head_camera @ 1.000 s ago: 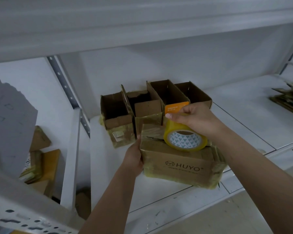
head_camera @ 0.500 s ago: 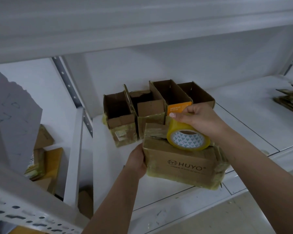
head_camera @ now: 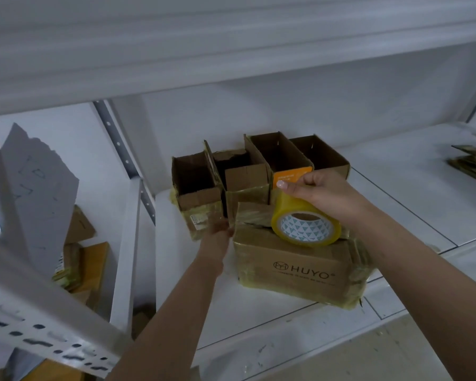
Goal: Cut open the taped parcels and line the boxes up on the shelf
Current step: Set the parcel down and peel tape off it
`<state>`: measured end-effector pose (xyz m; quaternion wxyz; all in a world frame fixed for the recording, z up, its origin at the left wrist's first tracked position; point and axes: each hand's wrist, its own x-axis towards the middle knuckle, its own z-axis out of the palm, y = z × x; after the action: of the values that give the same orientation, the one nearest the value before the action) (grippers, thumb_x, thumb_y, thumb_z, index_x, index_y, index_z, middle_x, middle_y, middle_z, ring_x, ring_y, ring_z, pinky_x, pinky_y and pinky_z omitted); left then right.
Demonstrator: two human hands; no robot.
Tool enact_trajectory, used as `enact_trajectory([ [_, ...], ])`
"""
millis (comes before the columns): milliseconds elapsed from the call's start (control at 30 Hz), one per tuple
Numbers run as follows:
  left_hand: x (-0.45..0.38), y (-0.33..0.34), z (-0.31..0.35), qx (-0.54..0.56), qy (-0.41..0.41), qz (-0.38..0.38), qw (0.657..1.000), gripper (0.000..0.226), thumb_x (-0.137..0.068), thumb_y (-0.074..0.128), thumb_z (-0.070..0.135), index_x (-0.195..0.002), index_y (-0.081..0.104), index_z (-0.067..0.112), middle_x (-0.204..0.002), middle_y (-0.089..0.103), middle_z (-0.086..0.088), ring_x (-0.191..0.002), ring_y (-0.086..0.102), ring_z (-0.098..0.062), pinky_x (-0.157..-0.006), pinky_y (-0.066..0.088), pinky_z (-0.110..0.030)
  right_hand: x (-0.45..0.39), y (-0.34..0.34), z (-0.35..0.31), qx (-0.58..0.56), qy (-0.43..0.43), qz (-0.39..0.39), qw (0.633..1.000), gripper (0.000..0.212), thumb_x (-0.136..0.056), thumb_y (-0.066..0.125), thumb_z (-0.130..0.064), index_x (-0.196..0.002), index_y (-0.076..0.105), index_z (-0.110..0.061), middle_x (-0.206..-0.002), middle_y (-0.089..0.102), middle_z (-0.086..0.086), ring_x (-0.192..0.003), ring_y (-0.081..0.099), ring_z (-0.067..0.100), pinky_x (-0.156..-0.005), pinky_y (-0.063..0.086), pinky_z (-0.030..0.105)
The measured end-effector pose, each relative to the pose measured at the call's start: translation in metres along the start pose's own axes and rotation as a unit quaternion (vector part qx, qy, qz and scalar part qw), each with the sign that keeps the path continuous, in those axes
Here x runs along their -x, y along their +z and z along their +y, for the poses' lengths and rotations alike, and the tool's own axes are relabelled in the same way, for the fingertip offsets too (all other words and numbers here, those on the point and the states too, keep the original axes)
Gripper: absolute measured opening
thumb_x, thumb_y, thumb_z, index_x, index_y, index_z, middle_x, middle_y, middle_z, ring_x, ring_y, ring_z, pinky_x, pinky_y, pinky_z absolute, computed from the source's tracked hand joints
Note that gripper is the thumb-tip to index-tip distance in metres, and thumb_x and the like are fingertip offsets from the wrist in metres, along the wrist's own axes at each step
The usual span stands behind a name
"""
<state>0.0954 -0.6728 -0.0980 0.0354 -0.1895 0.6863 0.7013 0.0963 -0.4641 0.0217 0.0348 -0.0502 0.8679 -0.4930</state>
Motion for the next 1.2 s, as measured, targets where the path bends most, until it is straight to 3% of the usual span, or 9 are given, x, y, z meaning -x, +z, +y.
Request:
enact_trajectory([
  [67,0.005,-0.009,0.014,-0.041,0.141,-0.006,0.989,0.024,-0.099,0.05,0.021,-0.121,0.06,0.023,-0.117,0.064,0.003,-0.12,0.055,-0.023,-0.094,0.044,-0.033,-0.001,-0.004,-0.002,0.007,-0.006,-0.025,1.0,0.072,-0.055,0.058,-0.076,-0.088,0.074,-0.014,-0.084,0.074,0.002,-0.076,0.072,0.016,-0.08,0.057,0.036],
  [133,0.013,-0.009,0.027,-0.166,0.248,-0.109,0.948,0.054,-0.094,0.043,0.057,-0.139,0.048,0.028,-0.147,0.047,0.003,-0.141,0.035,-0.017,-0.114,0.03,-0.038,-0.003,-0.012,-0.003,0.001,-0.003,-0.054,0.999,0.069,-0.053,0.06,-0.079,-0.089,0.076,-0.022,-0.091,0.074,0.001,-0.086,0.071,0.019,-0.088,0.055,0.041],
  [267,0.017,0.012,0.044,-0.53,0.315,-0.222,0.756,0.128,-0.06,0.035,0.091,-0.157,-0.002,0.015,-0.163,-0.01,0.0,-0.148,-0.017,-0.012,-0.12,-0.013,-0.039,-0.001,-0.03,0.017,-0.049,-0.01,-0.095,0.994,0.067,-0.056,0.067,-0.074,-0.099,0.076,-0.023,-0.101,0.075,-0.002,-0.098,0.071,0.018,-0.099,0.05,0.046],
  [367,0.014,0.026,0.047,-0.618,0.314,-0.225,0.684,0.141,-0.058,0.057,0.089,-0.155,-0.014,0.014,-0.161,-0.022,-0.005,-0.146,-0.025,-0.016,-0.119,-0.016,-0.045,0.005,-0.038,0.047,-0.177,0.01,-0.156,0.972,0.066,-0.069,0.076,-0.061,-0.115,0.069,-0.014,-0.115,0.072,0.009,-0.111,0.067,0.027,-0.102,0.046,0.049],
  [467,0.011,0.032,0.046,-0.631,0.318,-0.223,0.672,0.14,-0.062,0.071,0.076,-0.154,-0.016,0.017,-0.161,-0.024,-0.004,-0.146,-0.026,-0.018,-0.12,-0.014,-0.046,0.005,-0.034,0.062,-0.249,0.003,-0.161,0.955,0.062,-0.064,0.081,-0.057,-0.108,0.073,-0.014,-0.114,0.071,0.015,-0.11,0.066,0.033,-0.091,0.052,0.044],
  [633,0.009,0.036,0.041,-0.656,0.314,-0.229,0.647,0.136,-0.064,0.07,0.076,-0.154,-0.017,0.023,-0.161,-0.024,-0.005,-0.146,-0.027,-0.02,-0.12,-0.011,-0.049,0.0,-0.018,0.051,-0.213,-0.008,-0.087,0.973,0.067,-0.065,0.078,-0.062,-0.114,0.071,-0.018,-0.111,0.073,0.007,-0.105,0.069,0.027,-0.096,0.051,0.046],
  [833,0.01,0.036,0.042,-0.704,0.294,-0.216,0.609,0.134,-0.07,0.057,0.081,-0.151,-0.023,0.011,-0.158,-0.031,-0.01,-0.145,-0.03,-0.022,-0.12,-0.01,-0.048,-0.004,-0.032,0.028,-0.038,-0.05,-0.038,0.997,0.024,-0.081,0.07,-0.047,-0.077,0.075,-0.023,-0.077,0.076,-0.005,-0.074,0.073,0.011,-0.071,0.054,0.029],
  [933,0.011,0.036,0.041,-0.721,0.292,-0.207,0.593,0.134,-0.071,0.052,0.083,-0.149,-0.026,0.007,-0.157,-0.032,-0.011,-0.145,-0.03,-0.022,-0.12,-0.01,-0.048,-0.004,-0.057,0.025,0.103,-0.046,-0.018,0.993,0.035,-0.083,0.071,-0.047,-0.06,0.072,-0.02,-0.056,0.063,-0.008,-0.058,0.063,0.005,-0.06,0.042,0.026],
  [1200,0.02,0.037,0.041,-0.708,0.323,-0.182,0.601,0.137,-0.068,0.05,0.087,-0.148,-0.027,0.006,-0.156,-0.033,-0.011,-0.144,-0.03,-0.022,-0.12,-0.012,-0.047,0.005,-0.064,0.025,0.146,-0.041,0.007,0.988,0.052,-0.078,0.071,-0.056,-0.083,0.072,-0.004,-0.083,0.069,0.015,-0.074,0.065,0.019,-0.07,0.049,0.033],
])
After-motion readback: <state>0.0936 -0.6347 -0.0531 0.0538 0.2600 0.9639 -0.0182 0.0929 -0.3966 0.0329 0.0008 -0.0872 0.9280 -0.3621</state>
